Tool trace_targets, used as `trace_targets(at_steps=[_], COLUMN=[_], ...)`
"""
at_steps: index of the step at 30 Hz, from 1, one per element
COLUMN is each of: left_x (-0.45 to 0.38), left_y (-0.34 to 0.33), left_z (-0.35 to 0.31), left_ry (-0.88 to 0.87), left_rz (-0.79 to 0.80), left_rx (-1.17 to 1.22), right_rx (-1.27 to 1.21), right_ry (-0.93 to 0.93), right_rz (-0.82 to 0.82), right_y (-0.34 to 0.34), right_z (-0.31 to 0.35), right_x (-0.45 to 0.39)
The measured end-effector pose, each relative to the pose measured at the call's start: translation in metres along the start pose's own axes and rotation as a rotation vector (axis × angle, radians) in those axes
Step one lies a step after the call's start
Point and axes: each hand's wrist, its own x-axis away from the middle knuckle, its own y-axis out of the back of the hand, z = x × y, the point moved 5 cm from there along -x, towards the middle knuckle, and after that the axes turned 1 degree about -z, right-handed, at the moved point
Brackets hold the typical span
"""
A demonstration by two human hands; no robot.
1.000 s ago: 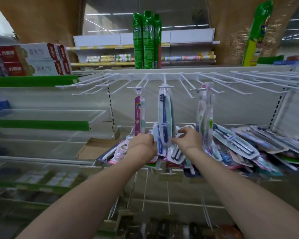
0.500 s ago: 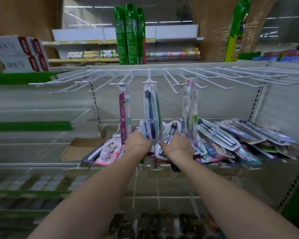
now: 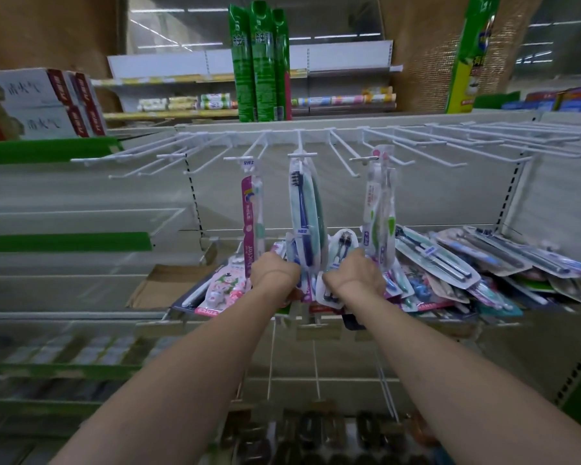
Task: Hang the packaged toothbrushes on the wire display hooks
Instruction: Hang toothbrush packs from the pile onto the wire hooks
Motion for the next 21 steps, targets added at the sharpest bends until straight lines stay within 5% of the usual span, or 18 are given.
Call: trace_targets(at_steps=[7,21], left_x=[0.001,0.028], left_y=[0.006,0.015], left_z=[-0.001,-0.01], left_ry=[0.009,-0.107], left_rz=[0.004,0.016], left_rx=[0.022,-0.016], right_rx=[-0.176,-0.354], right_ry=[-0.183,-0.082], right_rz=[-0.001,0.097], right_y=[0.004,0.017], right_z=[-0.005,-0.01], right_x=[0.002,0.028])
